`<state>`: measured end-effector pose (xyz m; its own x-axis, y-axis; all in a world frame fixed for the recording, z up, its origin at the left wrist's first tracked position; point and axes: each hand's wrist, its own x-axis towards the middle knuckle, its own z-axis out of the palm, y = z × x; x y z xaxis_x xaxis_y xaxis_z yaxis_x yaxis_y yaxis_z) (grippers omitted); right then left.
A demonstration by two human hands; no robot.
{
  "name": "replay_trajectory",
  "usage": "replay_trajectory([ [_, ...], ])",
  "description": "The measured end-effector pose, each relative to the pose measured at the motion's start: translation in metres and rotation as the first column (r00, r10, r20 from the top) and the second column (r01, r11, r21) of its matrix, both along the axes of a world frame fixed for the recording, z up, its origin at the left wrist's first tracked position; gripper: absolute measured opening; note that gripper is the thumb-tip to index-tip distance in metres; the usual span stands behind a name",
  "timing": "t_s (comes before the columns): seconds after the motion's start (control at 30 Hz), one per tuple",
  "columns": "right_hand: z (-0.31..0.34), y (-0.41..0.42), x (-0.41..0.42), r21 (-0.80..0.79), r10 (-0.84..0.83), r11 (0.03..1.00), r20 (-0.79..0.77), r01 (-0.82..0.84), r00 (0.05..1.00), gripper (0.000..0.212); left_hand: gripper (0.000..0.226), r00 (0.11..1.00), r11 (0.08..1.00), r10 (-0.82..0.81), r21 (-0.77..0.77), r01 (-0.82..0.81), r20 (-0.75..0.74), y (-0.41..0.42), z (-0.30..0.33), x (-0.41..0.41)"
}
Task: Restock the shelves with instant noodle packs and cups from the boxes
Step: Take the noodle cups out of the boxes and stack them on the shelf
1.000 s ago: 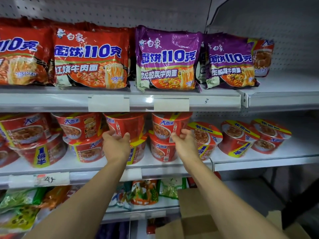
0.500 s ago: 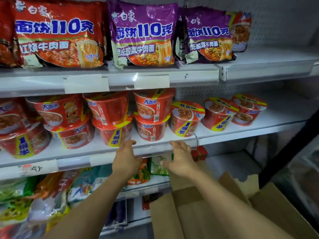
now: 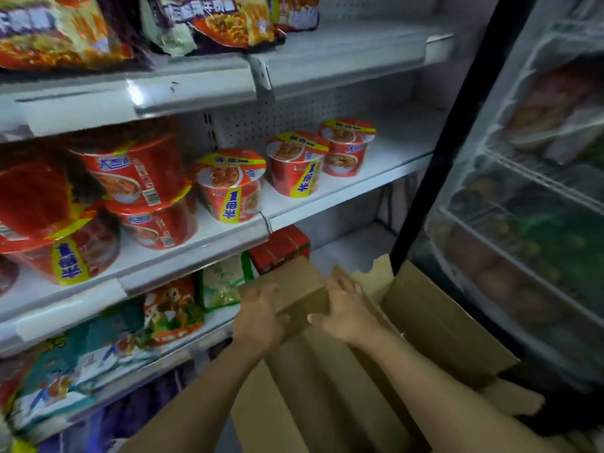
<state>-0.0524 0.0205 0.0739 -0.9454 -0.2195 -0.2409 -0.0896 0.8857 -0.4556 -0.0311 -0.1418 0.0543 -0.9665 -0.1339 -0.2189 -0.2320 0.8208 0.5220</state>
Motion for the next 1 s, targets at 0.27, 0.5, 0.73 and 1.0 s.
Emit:
replay_trajectory([
  [0.27,-0.040,0.128,-0.011,-0.015,-0.251,0.967,0.125,0.255,0.960,0.069,0.061,0.982,0.984,-0.176,-0.005,0.176,0.070,0.124,-0.033,-0.034],
  [0.5,-0.092,0.230,-0.020,0.004,-0.351,0.931,0.269,0.364,0.897,0.072,0.054,0.956,0.962,-0.263,0.107,0.250,0.131,0.232,-0.073,-0.064],
  [0.73,-0.159,0.286,-0.033,0.053,-0.386,0.916,0.387,0.398,0.837,0.074,0.067,0.930,0.951,-0.307,0.108,0.291,0.204,0.306,-0.134,-0.097],
  [1.0,-0.233,0.314,-0.051,0.026,-0.391,0.896,0.520,0.444,0.759,0.087,0.058,0.863,0.977,-0.106,0.214,-0.002,0.494,0.333,-0.217,-0.105],
])
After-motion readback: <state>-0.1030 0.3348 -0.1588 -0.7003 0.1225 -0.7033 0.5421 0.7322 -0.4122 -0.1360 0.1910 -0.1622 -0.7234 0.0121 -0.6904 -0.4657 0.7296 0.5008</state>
